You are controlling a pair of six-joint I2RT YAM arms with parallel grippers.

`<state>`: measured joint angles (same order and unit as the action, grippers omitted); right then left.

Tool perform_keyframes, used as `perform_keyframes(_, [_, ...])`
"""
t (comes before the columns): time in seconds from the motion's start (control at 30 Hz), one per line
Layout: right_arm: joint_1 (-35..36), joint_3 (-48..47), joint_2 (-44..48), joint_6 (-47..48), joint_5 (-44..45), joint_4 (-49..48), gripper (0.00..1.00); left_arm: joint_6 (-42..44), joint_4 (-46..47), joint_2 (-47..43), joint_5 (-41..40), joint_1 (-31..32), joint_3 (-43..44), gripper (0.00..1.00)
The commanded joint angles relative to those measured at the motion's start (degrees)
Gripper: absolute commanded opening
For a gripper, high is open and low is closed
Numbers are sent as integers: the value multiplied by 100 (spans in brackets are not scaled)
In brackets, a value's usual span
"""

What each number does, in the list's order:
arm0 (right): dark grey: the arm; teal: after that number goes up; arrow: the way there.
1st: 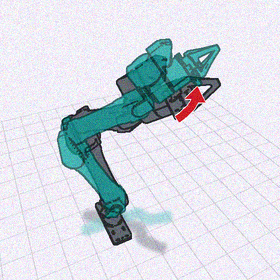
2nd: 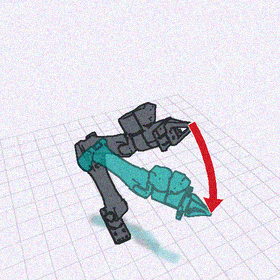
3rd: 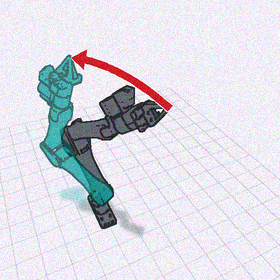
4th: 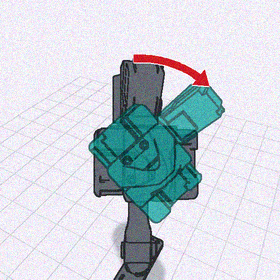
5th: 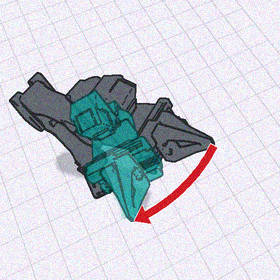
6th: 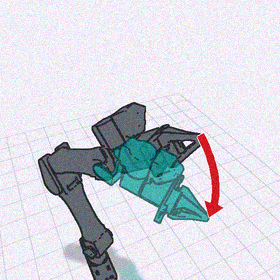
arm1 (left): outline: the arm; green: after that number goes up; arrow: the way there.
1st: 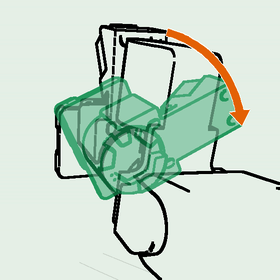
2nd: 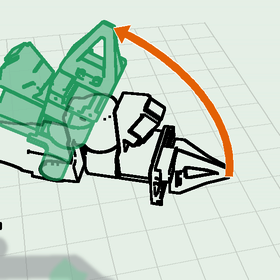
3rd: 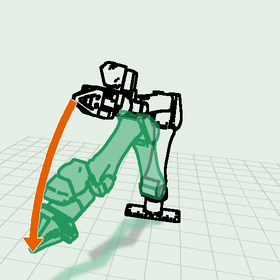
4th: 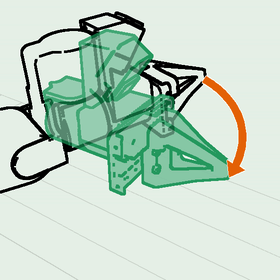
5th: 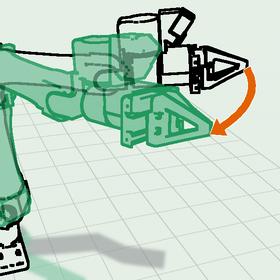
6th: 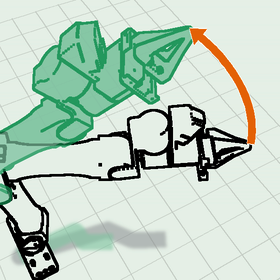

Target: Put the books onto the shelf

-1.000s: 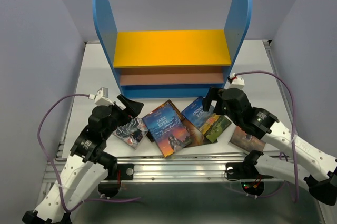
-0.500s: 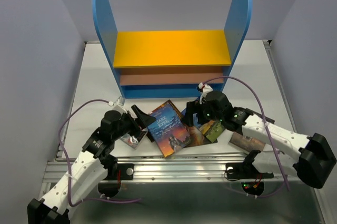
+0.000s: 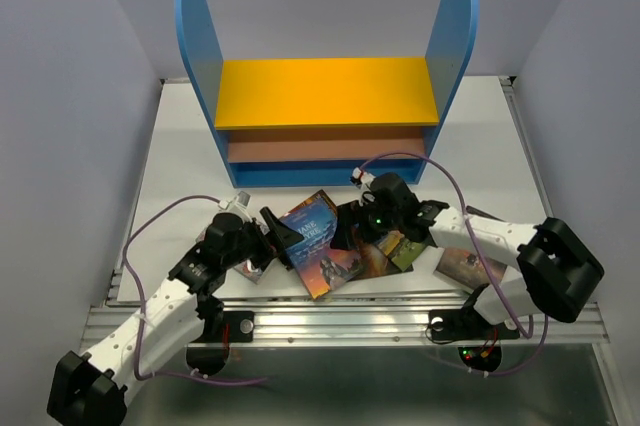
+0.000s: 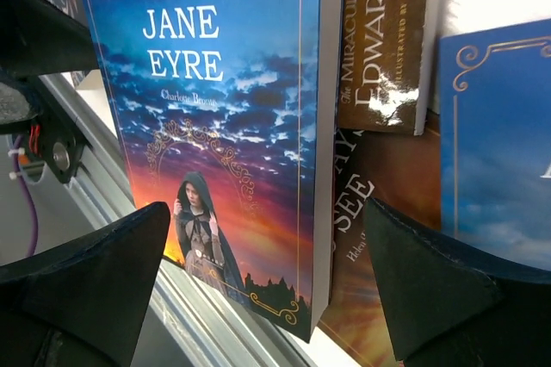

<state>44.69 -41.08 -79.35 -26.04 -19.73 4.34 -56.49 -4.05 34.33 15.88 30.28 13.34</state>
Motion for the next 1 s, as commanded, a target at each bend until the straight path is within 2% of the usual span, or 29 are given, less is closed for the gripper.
perform_keyframes(0.0, [5,109,-80,-155,-383,-364,100,-11,544,197,-32,118,-16,99])
perform_keyframes(0.2, [5,320,-300,-305,-629,-364,100,-196,827,303,-59,206,-148,99])
perform_keyframes(0.53, [5,355,-783,-481,-1296,-1058,99,-459,1117,391,-94,329,-394,99])
perform_keyframes(0.63, [5,320,-924,-507,-1551,-1216,92,-477,1170,426,-129,364,-394,99])
perform_keyframes(0.67, [5,311,-968,-516,-1621,-1242,81,-486,1179,443,-146,364,-385,99])
perform_keyframes(0.77, [5,302,-968,-516,-1701,-1339,67,-486,1240,505,-138,382,-376,99])
perform_keyframes(0.8, [5,311,-977,-507,-1753,-1383,59,-486,1275,522,-146,391,-376,99])
perform_keyframes(0.87, [5,320,-986,-507,-1798,-1392,52,-495,1302,584,-147,408,-385,99])
perform_keyframes(0.97, [5,329,-994,-489,-1938,-1497,34,-512,1363,637,-147,426,-385,99])
